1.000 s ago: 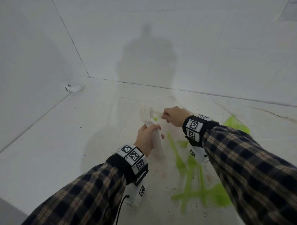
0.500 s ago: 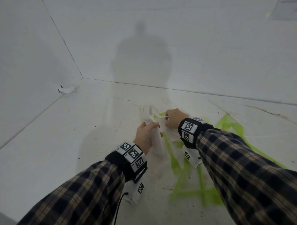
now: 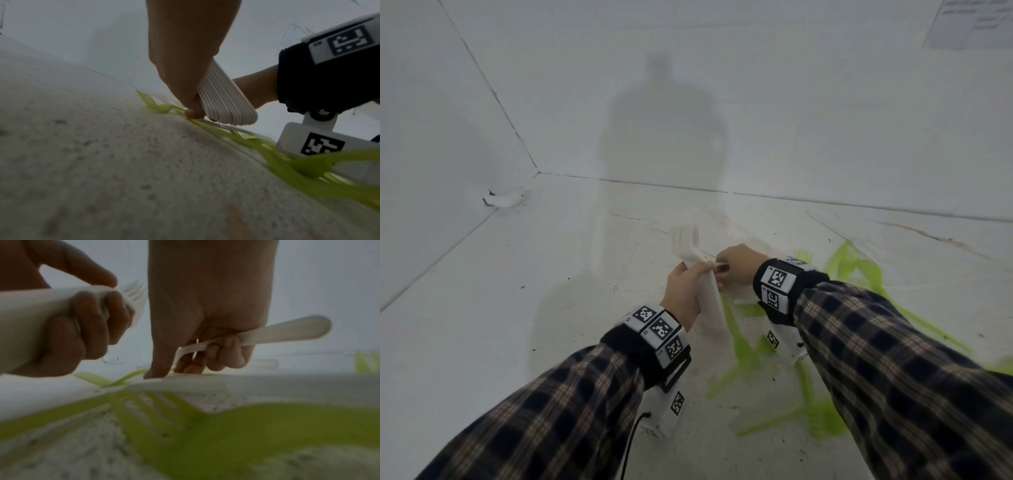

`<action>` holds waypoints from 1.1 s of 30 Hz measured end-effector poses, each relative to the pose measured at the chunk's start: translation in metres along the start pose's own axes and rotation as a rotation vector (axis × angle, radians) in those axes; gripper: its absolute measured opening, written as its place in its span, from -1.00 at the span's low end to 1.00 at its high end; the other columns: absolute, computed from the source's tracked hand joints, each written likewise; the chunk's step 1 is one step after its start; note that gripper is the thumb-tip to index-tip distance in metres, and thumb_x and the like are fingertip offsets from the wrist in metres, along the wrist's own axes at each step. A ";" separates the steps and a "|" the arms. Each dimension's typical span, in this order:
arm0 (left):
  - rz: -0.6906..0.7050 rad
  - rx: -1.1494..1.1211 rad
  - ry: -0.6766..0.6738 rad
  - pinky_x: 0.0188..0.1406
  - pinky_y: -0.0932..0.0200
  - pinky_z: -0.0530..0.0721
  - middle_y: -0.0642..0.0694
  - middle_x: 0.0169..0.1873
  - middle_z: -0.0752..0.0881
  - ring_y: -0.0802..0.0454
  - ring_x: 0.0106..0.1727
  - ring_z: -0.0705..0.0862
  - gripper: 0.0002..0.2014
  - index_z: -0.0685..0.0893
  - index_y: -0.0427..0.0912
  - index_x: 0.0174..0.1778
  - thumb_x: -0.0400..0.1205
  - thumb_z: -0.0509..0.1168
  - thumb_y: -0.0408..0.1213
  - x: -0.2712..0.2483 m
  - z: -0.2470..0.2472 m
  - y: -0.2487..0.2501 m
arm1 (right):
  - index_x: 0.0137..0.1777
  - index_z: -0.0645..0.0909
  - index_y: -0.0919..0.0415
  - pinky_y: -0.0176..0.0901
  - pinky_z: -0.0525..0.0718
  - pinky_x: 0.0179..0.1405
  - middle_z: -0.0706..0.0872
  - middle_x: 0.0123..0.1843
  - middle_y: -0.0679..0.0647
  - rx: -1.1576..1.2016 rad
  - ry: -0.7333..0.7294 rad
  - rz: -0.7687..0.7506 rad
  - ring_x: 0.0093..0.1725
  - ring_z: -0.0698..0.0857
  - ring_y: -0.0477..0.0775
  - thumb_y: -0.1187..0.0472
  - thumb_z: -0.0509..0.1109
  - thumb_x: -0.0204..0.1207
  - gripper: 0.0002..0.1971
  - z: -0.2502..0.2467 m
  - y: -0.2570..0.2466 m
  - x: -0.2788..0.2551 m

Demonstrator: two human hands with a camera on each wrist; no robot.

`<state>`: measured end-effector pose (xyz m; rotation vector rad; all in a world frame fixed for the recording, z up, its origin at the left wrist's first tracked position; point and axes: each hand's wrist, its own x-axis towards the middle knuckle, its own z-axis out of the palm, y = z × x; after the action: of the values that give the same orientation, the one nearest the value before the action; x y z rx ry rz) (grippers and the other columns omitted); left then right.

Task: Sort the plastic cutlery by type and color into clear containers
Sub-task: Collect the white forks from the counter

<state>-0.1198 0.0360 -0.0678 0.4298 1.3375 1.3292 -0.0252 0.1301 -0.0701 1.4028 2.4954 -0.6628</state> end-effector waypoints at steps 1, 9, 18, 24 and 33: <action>-0.003 -0.001 -0.001 -0.39 0.10 0.59 -0.11 -0.37 0.65 -0.03 -0.46 0.60 -0.95 0.58 -0.23 -0.06 0.61 0.29 -0.42 0.000 0.001 0.000 | -0.34 0.41 0.16 -0.18 0.47 -0.12 0.50 -0.31 -0.02 -0.020 -0.014 0.005 -0.12 0.53 0.04 0.07 0.29 0.58 -0.70 0.000 -0.002 0.000; 0.012 0.006 -0.006 -0.38 0.12 0.61 -0.09 -0.36 0.63 -0.01 -0.50 0.60 -0.95 0.61 -0.21 -0.12 0.60 0.28 -0.43 0.000 0.006 -0.001 | 0.27 0.53 0.37 -0.10 0.51 -0.01 0.61 0.09 0.21 0.268 0.004 0.044 0.10 0.59 0.18 0.23 0.18 0.63 -0.70 -0.016 0.001 -0.010; 0.009 0.010 0.005 -0.36 0.14 0.57 -0.08 -0.35 0.58 0.00 -0.57 0.60 -0.93 0.57 -0.20 -0.18 0.61 0.28 -0.42 0.003 0.009 -0.002 | 0.15 0.46 0.21 -0.33 0.28 -0.68 0.44 -0.37 0.06 0.536 -0.040 0.232 -0.51 0.32 -0.03 0.20 0.14 0.61 -0.81 -0.034 0.021 -0.017; 0.003 0.009 0.024 -0.37 0.13 0.56 -0.09 -0.33 0.58 -0.07 -0.47 0.58 -0.90 0.56 -0.19 -0.22 0.61 0.28 -0.40 0.005 0.008 -0.003 | 0.26 0.56 0.18 -0.19 0.46 -0.20 0.58 -0.21 0.05 0.132 -0.021 0.117 -0.19 0.55 0.06 0.00 0.20 0.62 -0.66 -0.040 0.027 -0.012; 0.004 0.001 0.012 -0.37 0.11 0.57 -0.09 -0.33 0.58 -0.07 -0.44 0.58 -0.93 0.55 -0.19 -0.17 0.62 0.27 -0.41 0.002 0.008 -0.001 | 0.21 0.50 0.35 -0.13 0.46 -0.15 0.62 0.19 0.24 0.163 0.248 0.181 -0.05 0.56 0.19 0.32 0.11 0.62 -0.75 -0.029 0.028 0.002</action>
<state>-0.1125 0.0408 -0.0674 0.4262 1.3484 1.3367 -0.0013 0.1577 -0.0535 1.8477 2.4978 -0.7068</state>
